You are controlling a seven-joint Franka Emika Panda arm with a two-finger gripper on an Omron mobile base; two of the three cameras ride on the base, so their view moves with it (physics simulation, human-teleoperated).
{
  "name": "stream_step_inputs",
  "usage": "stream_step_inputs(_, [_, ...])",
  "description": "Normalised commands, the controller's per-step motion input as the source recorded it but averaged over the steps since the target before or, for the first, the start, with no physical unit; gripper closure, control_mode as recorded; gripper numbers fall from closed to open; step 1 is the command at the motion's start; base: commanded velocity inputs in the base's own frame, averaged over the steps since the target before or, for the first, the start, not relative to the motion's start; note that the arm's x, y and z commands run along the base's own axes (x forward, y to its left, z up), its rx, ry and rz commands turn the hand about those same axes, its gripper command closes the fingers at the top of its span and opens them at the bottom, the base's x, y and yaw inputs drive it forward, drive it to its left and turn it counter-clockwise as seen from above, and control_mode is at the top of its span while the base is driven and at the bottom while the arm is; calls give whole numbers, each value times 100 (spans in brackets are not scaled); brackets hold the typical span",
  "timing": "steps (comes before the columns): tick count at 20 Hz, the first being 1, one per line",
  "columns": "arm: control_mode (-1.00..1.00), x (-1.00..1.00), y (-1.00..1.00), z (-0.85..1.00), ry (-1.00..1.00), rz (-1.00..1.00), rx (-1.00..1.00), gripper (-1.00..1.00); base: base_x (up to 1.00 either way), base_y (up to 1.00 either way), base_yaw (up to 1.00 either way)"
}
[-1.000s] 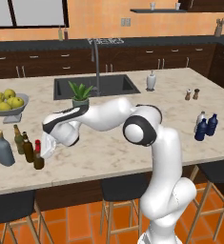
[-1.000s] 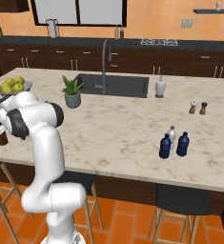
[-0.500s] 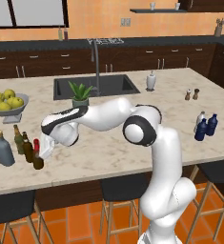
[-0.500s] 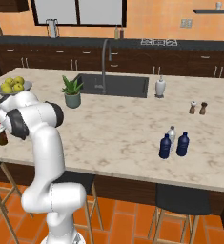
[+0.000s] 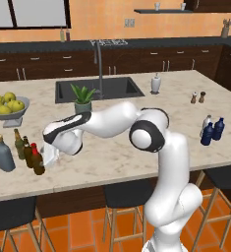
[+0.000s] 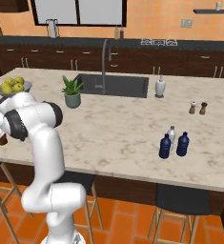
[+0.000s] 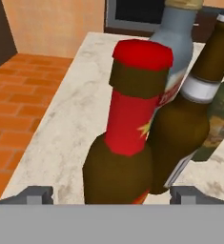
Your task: Move the plastic bottles in the middle to the plastics group, and the glass bottles in the middle to the glass group.
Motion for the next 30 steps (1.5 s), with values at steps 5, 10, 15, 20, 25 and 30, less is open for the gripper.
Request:
stream_step_inputs(5, [-100, -8, -38, 4, -10, 0, 0, -100, 0, 0, 0])
stream_step_inputs(10, [-100, -38, -48, 38, 2, -12, 4, -100, 0, 0, 0])
stream_step_inputs(15, [-100, -49, -59, 47, 8, -36, 1, -100, 0, 0, 0])
stream_step_inputs(20, [-100, -44, -60, 36, 8, -43, 0, -100, 0, 0, 0])
stream_step_inputs(25, [-100, -26, -70, 43, 32, -43, 0, -100, 0, 0, 0])
stream_step_inputs(30, [-100, -14, -84, 44, 39, -38, 0, -100, 0, 0, 0])
